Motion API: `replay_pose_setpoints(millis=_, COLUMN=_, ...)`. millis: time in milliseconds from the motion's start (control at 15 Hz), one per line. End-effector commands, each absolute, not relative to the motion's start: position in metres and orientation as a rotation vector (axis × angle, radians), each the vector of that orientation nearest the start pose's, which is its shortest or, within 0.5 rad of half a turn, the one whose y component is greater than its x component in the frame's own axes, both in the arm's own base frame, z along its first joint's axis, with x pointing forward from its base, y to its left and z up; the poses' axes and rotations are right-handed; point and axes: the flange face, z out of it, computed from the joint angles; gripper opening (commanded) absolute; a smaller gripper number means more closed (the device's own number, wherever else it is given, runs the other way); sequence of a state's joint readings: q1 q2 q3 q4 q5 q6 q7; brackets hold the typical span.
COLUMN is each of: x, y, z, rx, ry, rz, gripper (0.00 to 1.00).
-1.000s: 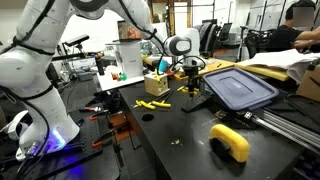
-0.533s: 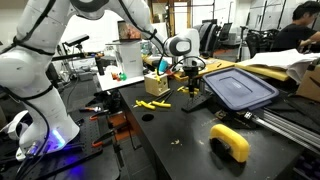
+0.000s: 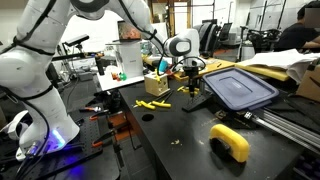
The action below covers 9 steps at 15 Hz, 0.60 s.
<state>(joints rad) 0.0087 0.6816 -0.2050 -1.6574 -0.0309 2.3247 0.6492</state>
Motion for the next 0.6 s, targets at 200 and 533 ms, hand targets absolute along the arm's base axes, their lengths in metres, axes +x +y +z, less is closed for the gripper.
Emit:
replay_pose_setpoints(millis=200, x=0.664, y=-0.121, z=0.216, rx=-2.976, ry=1.311, rz=-0.067, gripper=0.04)
replay_pose_setpoints(millis=533, x=0.651, y=-0.122, z=0.213, rx=-2.937, ry=1.381, rz=-0.089, gripper=0.65)
